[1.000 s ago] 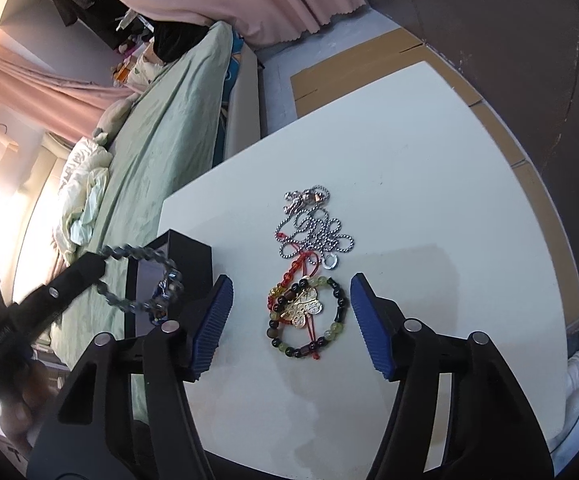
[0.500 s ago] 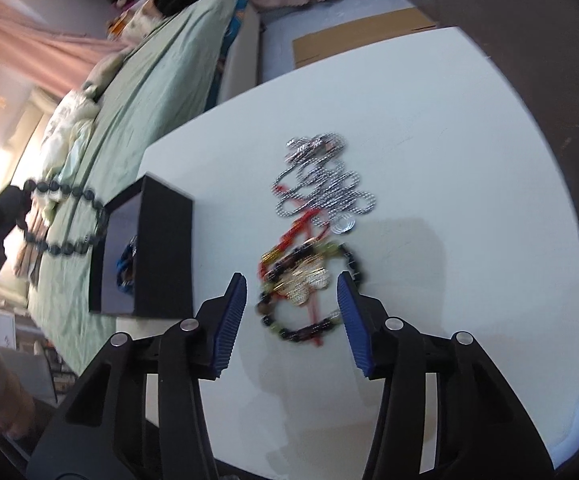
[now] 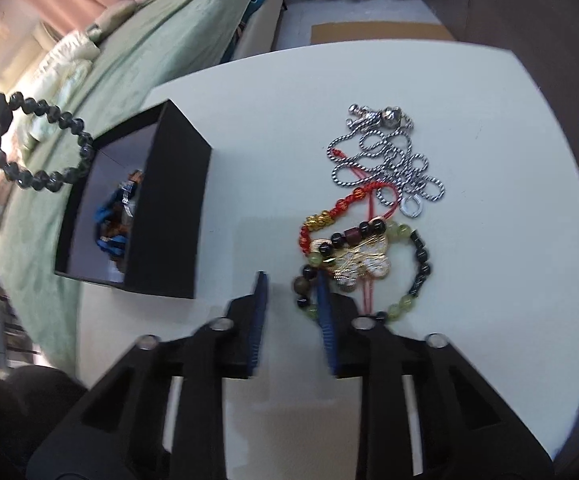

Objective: Organize jewelry
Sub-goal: 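Grasp the dark beaded bracelet with the left gripper while the right gripper grasps another bracelet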

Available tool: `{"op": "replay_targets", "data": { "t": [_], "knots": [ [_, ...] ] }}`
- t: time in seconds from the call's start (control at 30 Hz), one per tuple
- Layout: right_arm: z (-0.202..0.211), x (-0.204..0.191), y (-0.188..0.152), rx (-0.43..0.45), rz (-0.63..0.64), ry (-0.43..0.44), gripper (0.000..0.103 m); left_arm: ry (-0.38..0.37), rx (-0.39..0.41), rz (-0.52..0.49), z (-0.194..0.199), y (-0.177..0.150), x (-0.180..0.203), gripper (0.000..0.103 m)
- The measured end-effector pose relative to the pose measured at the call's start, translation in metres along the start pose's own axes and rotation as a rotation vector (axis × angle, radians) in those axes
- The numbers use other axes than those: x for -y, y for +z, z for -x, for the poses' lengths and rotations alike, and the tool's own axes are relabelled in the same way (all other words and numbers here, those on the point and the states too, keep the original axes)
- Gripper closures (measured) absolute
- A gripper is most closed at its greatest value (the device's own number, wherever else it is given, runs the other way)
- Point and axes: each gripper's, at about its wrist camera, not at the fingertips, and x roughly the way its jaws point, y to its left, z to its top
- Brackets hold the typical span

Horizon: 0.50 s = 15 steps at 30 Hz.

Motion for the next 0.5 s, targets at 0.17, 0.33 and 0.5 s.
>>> {"op": "replay_targets", "data": {
  "t": [0.17, 0.33, 0.5],
  "knots": [
    [0.009, 0.016, 0.001, 0.022, -0.062, 0.044, 0.093, 0.061, -0.009, 0.03, -0.003, 0.0, -0.012, 0.084],
    [0.037, 0.022, 0.004, 0.106, -0.106, 0.147, 0.093, 0.07, 0.033, 0.039, 0.005, -0.001, -0.016, 0.053],
    [0.063, 0.021, 0.015, 0.201, -0.139, 0.294, 0.093, 0.073, 0.024, 0.07, 0.008, -0.008, -0.026, 0.028]
  ]
}}
